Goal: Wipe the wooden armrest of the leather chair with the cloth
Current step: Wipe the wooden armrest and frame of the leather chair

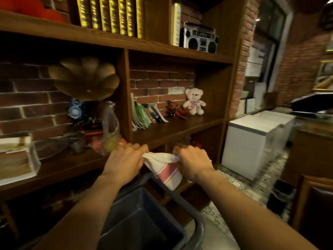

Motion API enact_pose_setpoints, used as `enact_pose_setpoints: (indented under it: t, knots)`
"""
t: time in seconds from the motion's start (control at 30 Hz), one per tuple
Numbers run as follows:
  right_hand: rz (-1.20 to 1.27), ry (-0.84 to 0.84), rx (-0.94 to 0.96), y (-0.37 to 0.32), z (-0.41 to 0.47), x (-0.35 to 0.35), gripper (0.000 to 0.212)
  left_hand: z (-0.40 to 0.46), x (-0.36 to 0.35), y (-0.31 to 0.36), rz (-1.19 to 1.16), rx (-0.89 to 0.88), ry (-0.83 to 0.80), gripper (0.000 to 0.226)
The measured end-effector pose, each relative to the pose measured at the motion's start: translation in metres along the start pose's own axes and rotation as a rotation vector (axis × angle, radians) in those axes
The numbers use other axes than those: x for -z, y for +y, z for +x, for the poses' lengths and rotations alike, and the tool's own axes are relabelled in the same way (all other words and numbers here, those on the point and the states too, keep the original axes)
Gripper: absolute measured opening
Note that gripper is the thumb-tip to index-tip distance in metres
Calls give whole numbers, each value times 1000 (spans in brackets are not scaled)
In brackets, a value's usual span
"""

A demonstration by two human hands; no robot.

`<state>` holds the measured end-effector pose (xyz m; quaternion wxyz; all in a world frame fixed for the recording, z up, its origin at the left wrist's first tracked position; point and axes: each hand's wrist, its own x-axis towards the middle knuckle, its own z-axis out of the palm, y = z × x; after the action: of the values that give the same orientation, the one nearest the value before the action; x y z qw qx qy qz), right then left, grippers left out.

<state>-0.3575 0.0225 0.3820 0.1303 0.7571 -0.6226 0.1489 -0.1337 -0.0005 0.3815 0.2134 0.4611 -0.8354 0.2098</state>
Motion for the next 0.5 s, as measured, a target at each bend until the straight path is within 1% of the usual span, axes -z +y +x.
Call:
enact_pose_setpoints:
  t: [0.17,0.5]
  knots:
    - [-71,-1,-103,66,-48,-5,21,21,-28,72,-62,-104,-38,18]
    - [-113,35,-287,223,-121,16,19,108,-52,227,-160,-291,-5,24]
